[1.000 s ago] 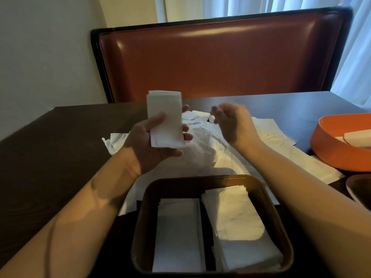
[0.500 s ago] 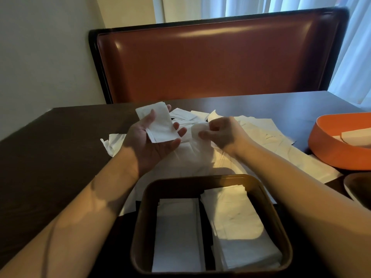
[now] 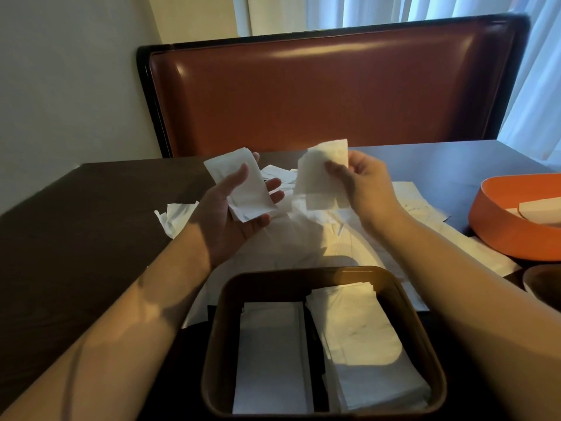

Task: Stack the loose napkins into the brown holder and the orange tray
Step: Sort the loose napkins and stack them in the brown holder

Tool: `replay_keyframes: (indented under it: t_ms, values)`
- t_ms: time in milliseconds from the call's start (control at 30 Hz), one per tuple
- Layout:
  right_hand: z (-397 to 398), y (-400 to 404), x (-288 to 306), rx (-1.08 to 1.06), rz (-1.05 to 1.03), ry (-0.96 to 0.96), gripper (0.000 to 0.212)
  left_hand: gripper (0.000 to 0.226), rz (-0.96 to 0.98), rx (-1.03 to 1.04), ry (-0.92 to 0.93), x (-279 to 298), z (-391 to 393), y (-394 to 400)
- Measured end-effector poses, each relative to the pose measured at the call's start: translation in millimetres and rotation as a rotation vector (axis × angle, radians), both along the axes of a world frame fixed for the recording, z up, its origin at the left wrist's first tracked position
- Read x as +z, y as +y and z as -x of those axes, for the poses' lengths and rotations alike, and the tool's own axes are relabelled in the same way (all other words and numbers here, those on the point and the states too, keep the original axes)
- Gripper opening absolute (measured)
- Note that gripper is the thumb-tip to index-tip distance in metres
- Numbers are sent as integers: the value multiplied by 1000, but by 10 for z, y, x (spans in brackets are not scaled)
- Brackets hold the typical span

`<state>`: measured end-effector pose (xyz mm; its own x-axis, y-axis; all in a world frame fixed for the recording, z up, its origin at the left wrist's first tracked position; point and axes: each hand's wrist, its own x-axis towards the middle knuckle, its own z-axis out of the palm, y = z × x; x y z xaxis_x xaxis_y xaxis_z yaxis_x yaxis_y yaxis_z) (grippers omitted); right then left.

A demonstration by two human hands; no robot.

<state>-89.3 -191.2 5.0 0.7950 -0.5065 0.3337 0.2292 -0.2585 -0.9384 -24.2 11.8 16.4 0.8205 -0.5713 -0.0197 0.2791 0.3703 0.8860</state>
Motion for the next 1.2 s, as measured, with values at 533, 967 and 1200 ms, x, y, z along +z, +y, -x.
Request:
replay_keyframes:
  t_ms: [533,967,1200]
  values:
    - [86,277,140,352,380,-2,26,52,-211,-211,15,19,48,9]
    - [-22,264,60,93,502,-224,44,39,-294,-281,-59,-30,112,53]
    - [47,71,43,347,20,117,22,43,-203,-170,-1,-14,74,10]
